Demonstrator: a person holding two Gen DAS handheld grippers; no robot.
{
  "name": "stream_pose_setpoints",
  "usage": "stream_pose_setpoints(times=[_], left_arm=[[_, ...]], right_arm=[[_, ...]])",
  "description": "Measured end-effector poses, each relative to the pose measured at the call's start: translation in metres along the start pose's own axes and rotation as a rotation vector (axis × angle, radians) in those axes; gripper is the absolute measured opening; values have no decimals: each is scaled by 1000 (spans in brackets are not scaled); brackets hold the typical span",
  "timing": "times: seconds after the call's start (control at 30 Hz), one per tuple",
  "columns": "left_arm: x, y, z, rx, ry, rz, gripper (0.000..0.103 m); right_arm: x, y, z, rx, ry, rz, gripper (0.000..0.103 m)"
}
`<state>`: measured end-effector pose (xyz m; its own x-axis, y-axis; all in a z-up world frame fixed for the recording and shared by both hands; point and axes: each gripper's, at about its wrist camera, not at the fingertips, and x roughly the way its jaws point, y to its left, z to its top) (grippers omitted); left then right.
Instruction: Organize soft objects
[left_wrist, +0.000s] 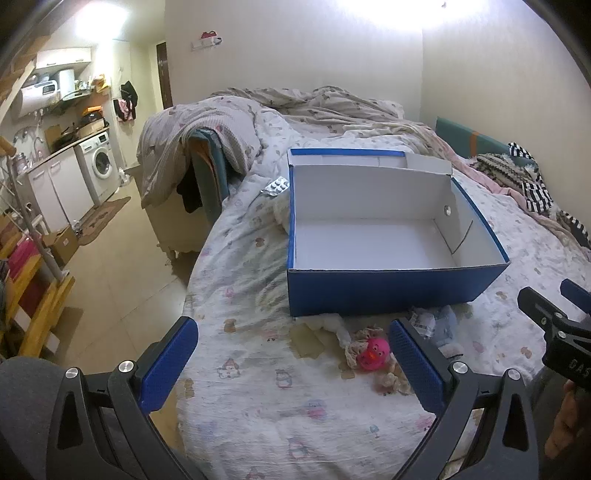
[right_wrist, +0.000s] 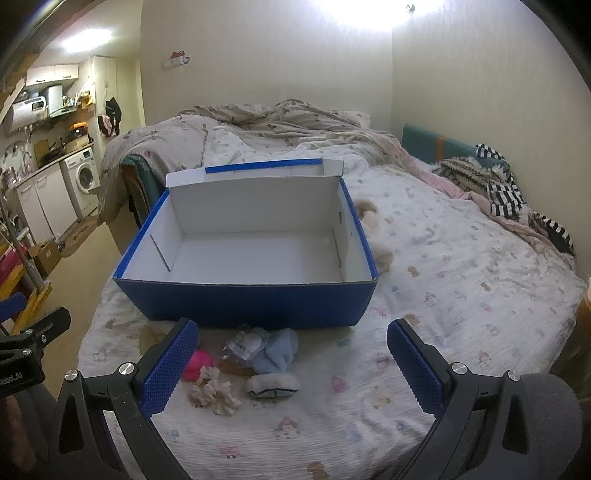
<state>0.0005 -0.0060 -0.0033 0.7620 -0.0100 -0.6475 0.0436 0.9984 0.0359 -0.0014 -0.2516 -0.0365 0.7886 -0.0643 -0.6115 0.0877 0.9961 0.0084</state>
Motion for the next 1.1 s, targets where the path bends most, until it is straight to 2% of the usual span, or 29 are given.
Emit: stream_pose_setpoints(times=[1.1], left_arm=[[1,2,-1,2,1,-3,103]], right_arm=[[-3,1,-1,-3,-1,8,103]])
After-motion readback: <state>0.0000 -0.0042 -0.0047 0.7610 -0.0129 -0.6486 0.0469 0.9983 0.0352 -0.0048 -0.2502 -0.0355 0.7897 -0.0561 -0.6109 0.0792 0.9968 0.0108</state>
